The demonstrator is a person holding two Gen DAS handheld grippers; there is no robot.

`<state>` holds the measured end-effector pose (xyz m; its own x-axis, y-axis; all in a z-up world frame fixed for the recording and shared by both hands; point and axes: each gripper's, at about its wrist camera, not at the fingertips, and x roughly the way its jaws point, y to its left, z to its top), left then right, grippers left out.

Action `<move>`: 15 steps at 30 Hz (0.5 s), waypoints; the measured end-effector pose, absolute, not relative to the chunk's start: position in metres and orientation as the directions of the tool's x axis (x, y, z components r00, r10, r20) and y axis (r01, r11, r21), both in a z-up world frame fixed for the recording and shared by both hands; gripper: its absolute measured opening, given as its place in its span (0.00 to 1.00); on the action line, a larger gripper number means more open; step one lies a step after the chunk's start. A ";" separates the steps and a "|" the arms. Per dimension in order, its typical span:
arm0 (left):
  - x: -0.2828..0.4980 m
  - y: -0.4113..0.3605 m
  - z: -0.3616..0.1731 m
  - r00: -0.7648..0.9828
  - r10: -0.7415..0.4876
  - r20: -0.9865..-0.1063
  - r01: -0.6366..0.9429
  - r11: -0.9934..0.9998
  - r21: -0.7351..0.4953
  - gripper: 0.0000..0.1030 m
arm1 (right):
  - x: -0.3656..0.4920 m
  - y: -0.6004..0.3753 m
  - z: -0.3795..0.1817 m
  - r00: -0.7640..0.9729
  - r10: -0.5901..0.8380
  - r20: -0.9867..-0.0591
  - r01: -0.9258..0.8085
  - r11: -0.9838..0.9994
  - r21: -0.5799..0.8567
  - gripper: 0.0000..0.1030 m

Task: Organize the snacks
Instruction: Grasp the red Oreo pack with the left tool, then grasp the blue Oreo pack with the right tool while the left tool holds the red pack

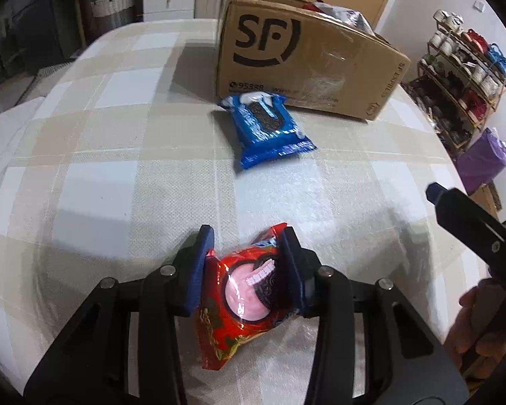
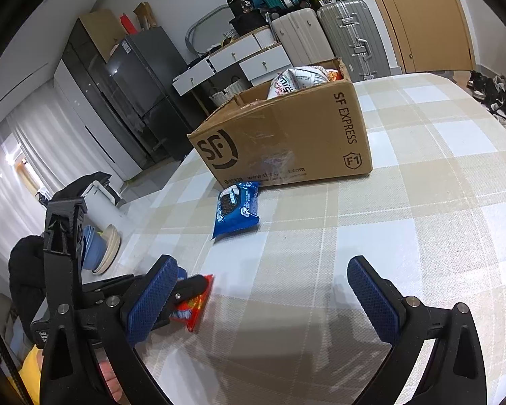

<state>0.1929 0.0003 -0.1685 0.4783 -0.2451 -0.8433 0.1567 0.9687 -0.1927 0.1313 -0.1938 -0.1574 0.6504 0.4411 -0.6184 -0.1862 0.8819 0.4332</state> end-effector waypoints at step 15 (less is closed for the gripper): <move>0.179 0.021 -0.155 0.509 -0.273 -0.816 0.156 0.962 -0.225 0.30 | 0.144 -0.177 -0.145 0.638 0.431 -0.638 -0.233 0.898 0.373 0.99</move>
